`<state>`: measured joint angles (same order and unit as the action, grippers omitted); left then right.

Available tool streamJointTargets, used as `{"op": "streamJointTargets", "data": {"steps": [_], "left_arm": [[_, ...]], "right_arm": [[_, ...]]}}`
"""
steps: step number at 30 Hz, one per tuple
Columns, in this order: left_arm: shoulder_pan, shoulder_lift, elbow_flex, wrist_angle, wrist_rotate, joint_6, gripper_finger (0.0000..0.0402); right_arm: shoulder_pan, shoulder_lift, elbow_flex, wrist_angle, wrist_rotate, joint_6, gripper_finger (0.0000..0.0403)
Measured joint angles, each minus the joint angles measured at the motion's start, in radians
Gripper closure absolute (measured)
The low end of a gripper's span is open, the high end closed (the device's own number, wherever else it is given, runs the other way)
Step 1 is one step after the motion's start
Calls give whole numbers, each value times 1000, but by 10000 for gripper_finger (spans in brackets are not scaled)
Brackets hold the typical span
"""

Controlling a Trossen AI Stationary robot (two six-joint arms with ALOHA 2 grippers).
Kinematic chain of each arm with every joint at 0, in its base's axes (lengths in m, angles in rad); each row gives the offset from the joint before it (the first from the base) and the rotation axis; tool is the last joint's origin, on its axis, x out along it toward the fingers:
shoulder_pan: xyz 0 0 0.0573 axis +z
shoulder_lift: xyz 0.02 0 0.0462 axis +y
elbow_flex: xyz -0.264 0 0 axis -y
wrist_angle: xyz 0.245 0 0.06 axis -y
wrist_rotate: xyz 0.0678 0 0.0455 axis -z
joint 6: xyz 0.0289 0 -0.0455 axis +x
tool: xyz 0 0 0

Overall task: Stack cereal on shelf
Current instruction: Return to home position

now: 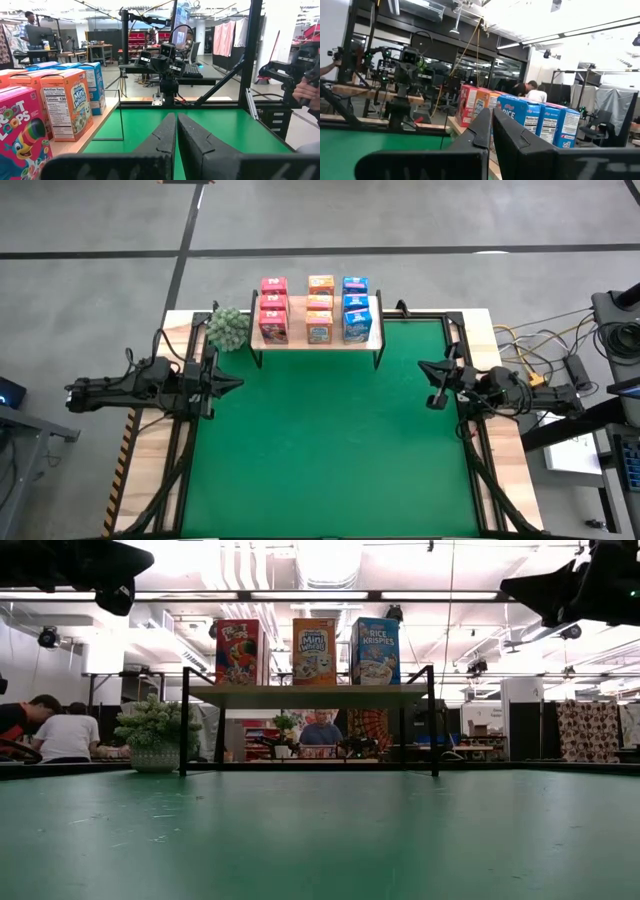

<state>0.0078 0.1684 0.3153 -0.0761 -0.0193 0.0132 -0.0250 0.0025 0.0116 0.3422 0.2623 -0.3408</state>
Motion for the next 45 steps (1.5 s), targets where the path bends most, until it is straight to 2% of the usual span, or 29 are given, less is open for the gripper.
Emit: {"op": "streamJointTargets", "data": {"steps": [3,8,11,45], "left_arm": [[0,0,0,0,0,0,402],[0,0,0,0,0,0,402],[0,0,0,0,0,0,402],[0,0,0,0,0,0,402]], "right_arm": [[0,5,0,-7,18,-1,394],[0,19,0,-12,181,-31,394],[0,25,0,-29,233,-39,394],[0,26,0,-50,237,-27,394]]}}
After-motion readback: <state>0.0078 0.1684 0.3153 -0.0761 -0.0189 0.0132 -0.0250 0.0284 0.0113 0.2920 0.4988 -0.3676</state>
